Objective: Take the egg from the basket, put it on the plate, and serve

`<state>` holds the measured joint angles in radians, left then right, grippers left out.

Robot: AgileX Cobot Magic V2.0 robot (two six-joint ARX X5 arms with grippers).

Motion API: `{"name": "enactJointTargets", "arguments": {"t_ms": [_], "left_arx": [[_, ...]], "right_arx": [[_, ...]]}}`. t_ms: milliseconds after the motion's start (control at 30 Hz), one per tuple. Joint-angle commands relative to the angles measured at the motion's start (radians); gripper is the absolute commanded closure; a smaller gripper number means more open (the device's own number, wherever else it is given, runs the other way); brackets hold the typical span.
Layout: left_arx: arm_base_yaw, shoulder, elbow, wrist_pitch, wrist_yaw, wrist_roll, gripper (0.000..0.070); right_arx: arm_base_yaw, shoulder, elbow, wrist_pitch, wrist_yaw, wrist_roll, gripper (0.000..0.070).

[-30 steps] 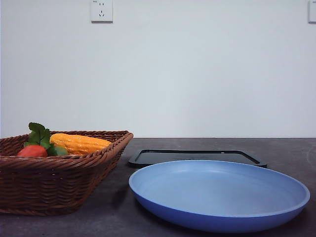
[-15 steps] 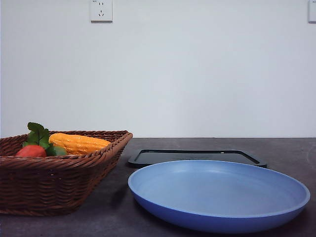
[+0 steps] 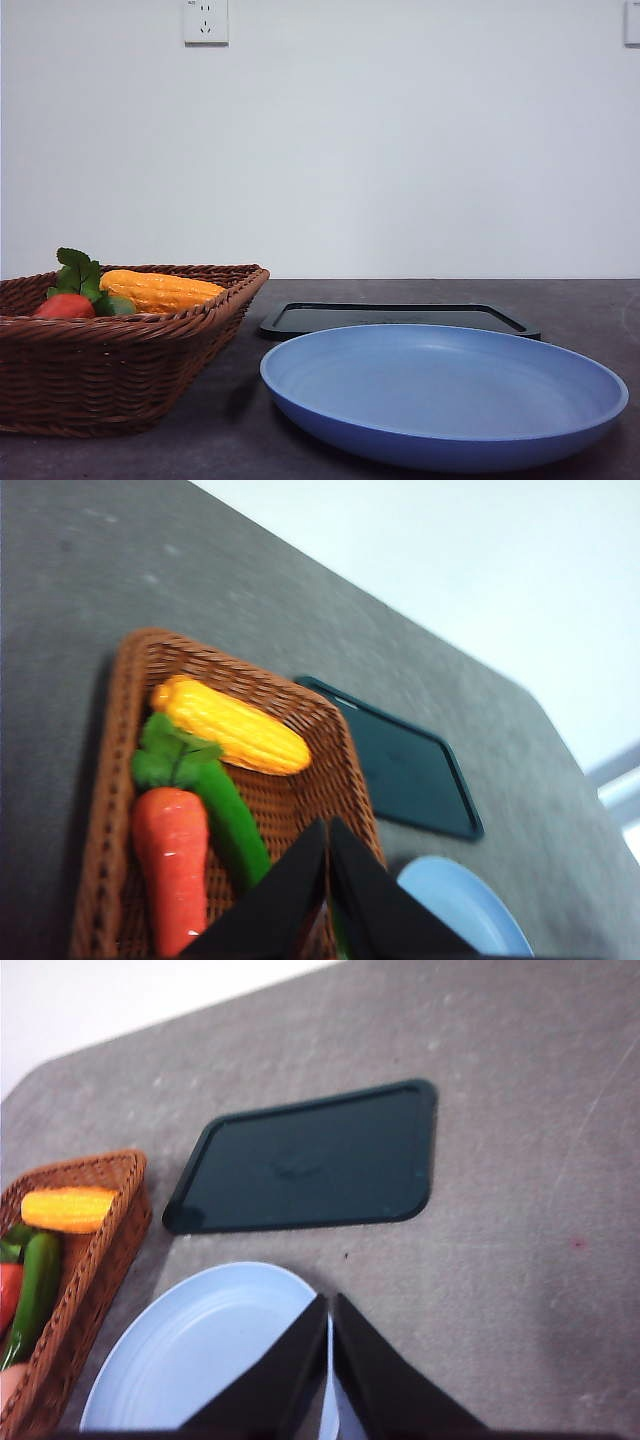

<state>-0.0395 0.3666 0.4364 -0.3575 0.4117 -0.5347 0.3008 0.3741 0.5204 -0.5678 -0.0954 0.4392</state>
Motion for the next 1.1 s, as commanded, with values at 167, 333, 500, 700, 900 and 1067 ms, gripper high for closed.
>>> {"name": "enactJointTargets", "arguments": {"t_ms": [167,333,500,700,900,1067], "left_arx": [[-0.003,0.22,0.198,-0.18,0.148,0.194,0.07],[-0.029,0.342,0.309,-0.351,0.176,0.302,0.07],[-0.075,0.421,0.366,-0.43,0.2,0.365,0.07],[-0.1,0.445,0.367,-0.405,0.214,0.356,0.051],[-0.1,0.445,0.367,-0.389,0.214,0.329,0.0358],[-0.101,0.445,0.367,-0.37,0.216,0.309,0.0358]], "right_arx": [[0.004,0.161,0.088,-0.042,-0.08,-0.058,0.07],[0.004,0.272,0.125,-0.101,-0.168,-0.093,0.07],[0.004,0.386,0.144,-0.153,-0.225,-0.141,0.067],[0.004,0.497,0.144,-0.139,-0.237,-0.14,0.0444],[0.004,0.626,0.144,-0.073,-0.238,-0.152,0.0444],[0.004,0.758,0.143,-0.019,-0.244,-0.163,0.0444]]}}
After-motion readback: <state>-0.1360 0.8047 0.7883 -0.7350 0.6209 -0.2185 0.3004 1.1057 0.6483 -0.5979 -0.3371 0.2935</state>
